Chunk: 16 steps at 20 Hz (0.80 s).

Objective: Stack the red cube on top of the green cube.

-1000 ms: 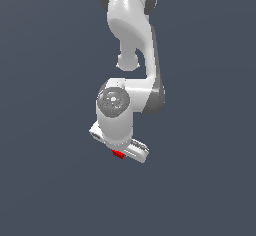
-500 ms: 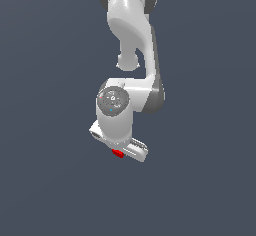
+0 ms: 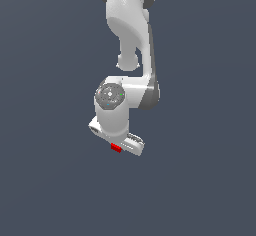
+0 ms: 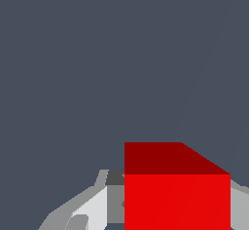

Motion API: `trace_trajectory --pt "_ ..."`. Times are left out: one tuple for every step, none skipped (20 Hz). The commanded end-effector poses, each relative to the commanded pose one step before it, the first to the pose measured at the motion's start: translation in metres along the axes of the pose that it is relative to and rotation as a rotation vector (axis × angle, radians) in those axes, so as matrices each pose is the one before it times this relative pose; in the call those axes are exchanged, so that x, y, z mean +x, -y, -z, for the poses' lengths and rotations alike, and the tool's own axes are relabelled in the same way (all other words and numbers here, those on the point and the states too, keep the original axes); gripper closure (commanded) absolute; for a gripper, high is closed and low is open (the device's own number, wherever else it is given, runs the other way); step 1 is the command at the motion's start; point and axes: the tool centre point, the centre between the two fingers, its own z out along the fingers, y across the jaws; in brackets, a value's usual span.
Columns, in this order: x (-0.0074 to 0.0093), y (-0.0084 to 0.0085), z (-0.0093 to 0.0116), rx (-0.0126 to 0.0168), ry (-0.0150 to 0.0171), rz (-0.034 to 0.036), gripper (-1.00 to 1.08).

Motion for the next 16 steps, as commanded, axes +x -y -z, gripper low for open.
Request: trace_trajectory --pt "-0.00726 -0.00848 -0.0047 0.00016 -0.00059 -0.00025 1.08" --pt "-0.00349 -0.00395 -0.00239 0.0 0.0 0.0 1.08" --pt "-0.00373 -0.00424 -0.00257 0.0 0.0 0.0 1.08" --pt "-0.00384 -0.00437 -0.00266 0.0 0.0 0.0 1.08" --pt "-0.0039 -0.00438 -0.00298 -0.00041 0.00025 0.00008 1.08" --pt "-0.00382 -0.00438 -0.00267 0.0 0.0 0.0 1.08" --pt "-0.00368 -0.00425 -0.0026 0.0 0.0 0.0 1.08" --pt "-0.00354 -0.0041 -0.00251 0.0 0.0 0.0 1.08" --pt "-0.00339 -0.00393 -0.00242 0.0 0.0 0.0 1.08" --pt "-0.00322 -0.00376 -0.00232 0.0 0.0 0.0 1.08" --pt "-0.00304 -0.00357 -0.00221 0.0 0.0 0.0 1.08" --pt "-0.00286 -0.00338 -0.0021 0.0 0.0 0.0 1.08" --pt "-0.00266 -0.00317 -0.00198 0.0 0.0 0.0 1.08" --pt "-0.00246 -0.00295 -0.00185 0.0 0.0 0.0 1.08" --pt "-0.00225 -0.00272 -0.00171 0.0 0.0 0.0 1.08" --pt "-0.00203 -0.00247 -0.00157 0.0 0.0 0.0 1.08"
